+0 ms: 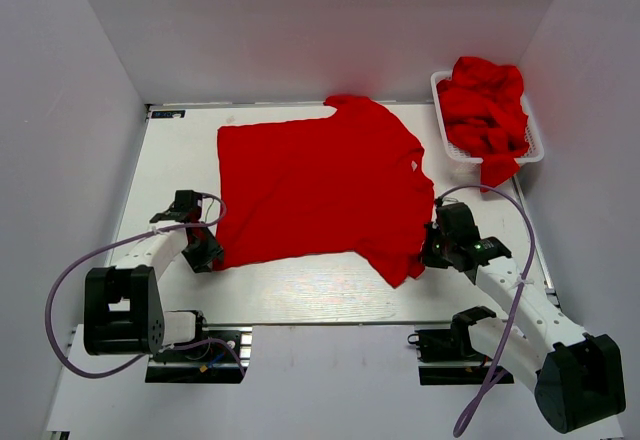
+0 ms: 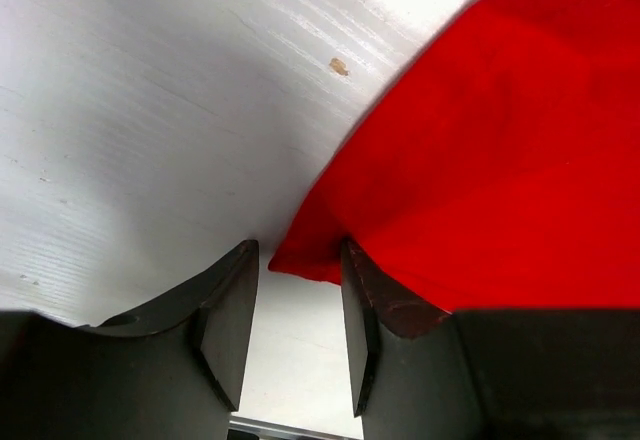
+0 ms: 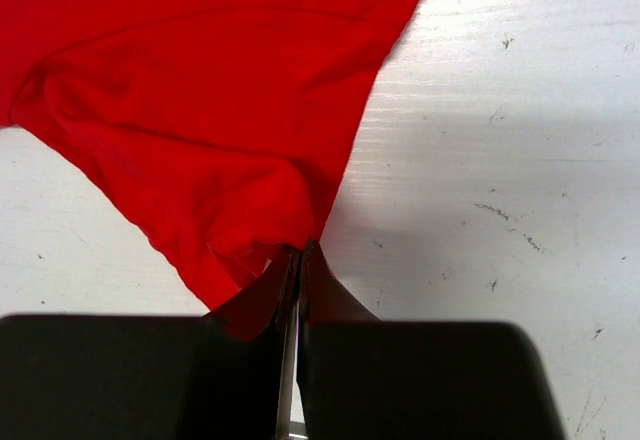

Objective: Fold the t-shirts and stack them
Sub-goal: Grap the side of the flattened tshirt closest away from the robot with both arms, then fold the flattened tshirt in 1/3 of the way

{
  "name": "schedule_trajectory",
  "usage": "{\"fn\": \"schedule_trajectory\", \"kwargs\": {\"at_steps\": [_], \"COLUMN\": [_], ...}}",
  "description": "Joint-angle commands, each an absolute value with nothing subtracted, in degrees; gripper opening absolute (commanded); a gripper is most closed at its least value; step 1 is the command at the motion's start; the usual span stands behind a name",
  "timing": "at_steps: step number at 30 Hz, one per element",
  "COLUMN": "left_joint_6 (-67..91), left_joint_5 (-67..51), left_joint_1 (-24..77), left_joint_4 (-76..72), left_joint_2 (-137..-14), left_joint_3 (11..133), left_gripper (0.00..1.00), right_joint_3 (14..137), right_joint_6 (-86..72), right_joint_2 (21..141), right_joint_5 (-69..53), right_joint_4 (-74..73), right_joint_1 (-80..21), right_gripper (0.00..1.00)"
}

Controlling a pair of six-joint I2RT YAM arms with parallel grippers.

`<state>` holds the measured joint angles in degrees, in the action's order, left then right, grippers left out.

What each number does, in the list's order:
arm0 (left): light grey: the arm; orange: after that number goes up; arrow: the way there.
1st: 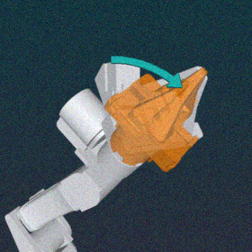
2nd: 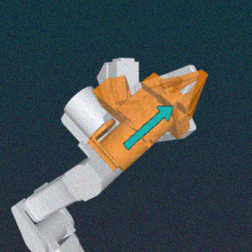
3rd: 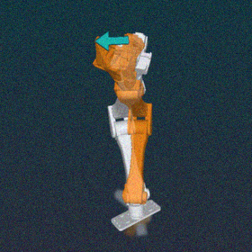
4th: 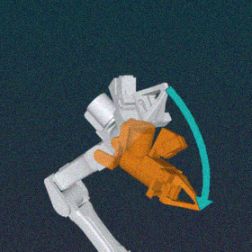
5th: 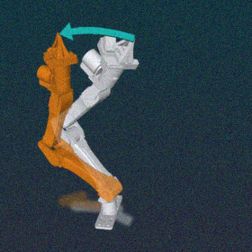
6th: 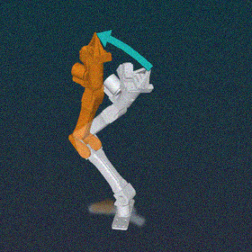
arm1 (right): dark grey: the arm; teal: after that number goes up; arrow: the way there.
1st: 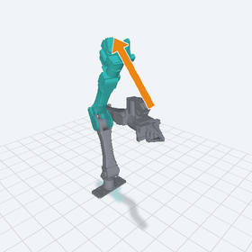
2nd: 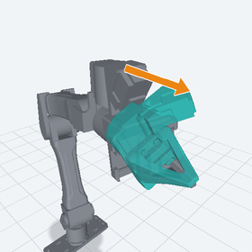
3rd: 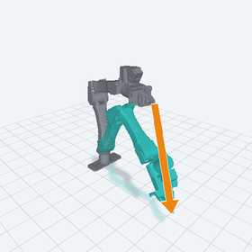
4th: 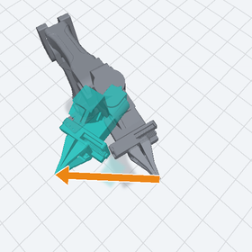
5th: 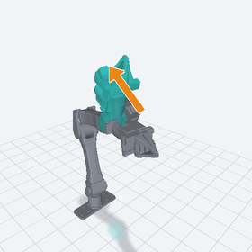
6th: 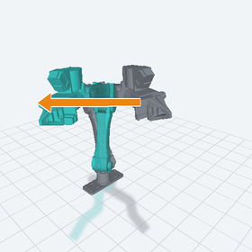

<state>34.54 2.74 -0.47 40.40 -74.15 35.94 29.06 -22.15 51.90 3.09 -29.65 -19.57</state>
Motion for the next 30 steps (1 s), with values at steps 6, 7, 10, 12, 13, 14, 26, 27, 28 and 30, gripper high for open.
{"fn": "schedule_trajectory", "kwargs": {"at_steps": [6, 7, 10, 12, 13, 14, 26, 27, 28, 30], "left_joint_6": [35.24, 35.24, 35.24, 35.24, 35.24, 35.24, 32.43, 32.43, 32.43, 32.43], "left_joint_5": [2.64, 2.64, 2.11, 2.11, 2.11, 3.24, 4.39, 4.39, 3.7, 3.08], "left_joint_1": [1.05, 1.75, 2.29, 2.81, 2.81, 2.81, 3.34, 3.34, 3.34, 2.81], "left_joint_4": [38.32, 37.8, 37.79, 37.79, 37.79, 37.79, 42.01, 42.01, 41.49, 41.48], "left_joint_2": [-74.79, -75.32, -75.84, -75.85, -75.85, -74.89, -72.59, -73.12, -73.12, -73.74], "left_joint_3": [34.54, 33.84, 33.31, 33.31, 33.31, 33.92, 45.17, 45.7, 46.66, 48.5], "left_gripper": [0.38, 0.27, 0.0, 0.0, 0.0, 0.0, 0.0, 0.0, 0.0, 0.0], "right_joint_3": [30.76, 30.76, 30.94, 30.85, 30.94, 31.2, 37.09, 37.61, 39.18, 40.25], "right_joint_6": [-23.12, -23.29, -23.38, -23.29, -23.2, -23.2, -23.99, -24.34, -24.61, -25.13], "right_joint_2": [51.68, 51.59, 51.59, 51.59, 51.59, 51.59, 52.29, 52.82, 53.78, 54.57], "right_joint_5": [4.75, 4.83, 5.01, 5.1, 5.27, 5.36, 10.79, 12.55, 14.05, 15.29], "right_joint_4": [-29.97, -30.06, -29.97, -29.8, -29.88, -29.97, -29.97, -29.88, -29.97, -29.79], "right_joint_1": [-19.6, -19.6, -19.6, -19.51, -19.6, -19.6, -19.43, -19.42, -19.51, -19.42], "right_gripper": [0.0, 0.0, 0.0, 0.0, 0.0, 0.0, 0.0, 0.0, 0.0, 0.0]}}
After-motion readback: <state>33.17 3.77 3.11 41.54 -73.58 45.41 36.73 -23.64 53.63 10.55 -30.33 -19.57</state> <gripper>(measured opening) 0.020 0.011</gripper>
